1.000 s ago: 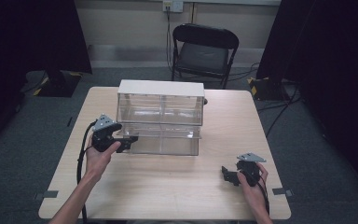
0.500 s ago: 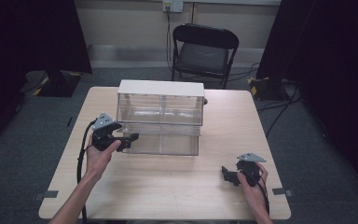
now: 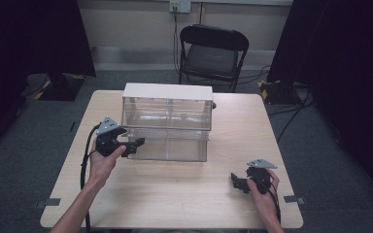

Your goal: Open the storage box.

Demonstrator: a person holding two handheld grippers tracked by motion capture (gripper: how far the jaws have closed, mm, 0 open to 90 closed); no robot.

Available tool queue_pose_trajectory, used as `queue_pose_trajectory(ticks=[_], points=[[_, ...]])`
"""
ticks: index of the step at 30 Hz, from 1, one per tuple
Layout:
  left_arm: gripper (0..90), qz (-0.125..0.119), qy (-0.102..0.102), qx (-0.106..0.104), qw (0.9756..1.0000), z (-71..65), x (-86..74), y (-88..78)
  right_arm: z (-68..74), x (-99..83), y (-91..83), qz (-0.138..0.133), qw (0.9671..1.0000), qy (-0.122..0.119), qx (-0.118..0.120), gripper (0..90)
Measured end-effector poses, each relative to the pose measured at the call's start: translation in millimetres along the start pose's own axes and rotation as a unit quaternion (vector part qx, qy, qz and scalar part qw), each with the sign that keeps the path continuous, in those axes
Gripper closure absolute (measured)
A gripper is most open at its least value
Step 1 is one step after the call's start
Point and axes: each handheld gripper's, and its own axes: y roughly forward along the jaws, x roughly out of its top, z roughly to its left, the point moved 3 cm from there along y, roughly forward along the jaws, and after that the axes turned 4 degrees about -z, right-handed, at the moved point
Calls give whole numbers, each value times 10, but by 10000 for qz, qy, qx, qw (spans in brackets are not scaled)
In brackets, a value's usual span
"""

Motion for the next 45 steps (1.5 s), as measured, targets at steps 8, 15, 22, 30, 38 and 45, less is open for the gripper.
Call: queue_pose_trajectory(ticks=[8,15,22,30,38,45], points=[[133,-64,36,-32,10000,-14,74,-5,0,0,0,-1,10000,3,-1,107],[126,-125,-58,-26,9999,-17,61,9,0,0,0,-1,10000,2,2,107],[129,-106,-305,-14,9995,-11,36,46,1,1,1,1,10000,3,1,105],[136,-86,-325,-11,9994,-5,34,40,0,1,3,0,10000,0,3,104],[135,-138,-351,-20,9993,-4,23,43,1,2,3,-2,10000,-1,9,103],[133,-134,-351,-16,9993,-6,23,44,1,2,3,-2,10000,-2,9,103]])
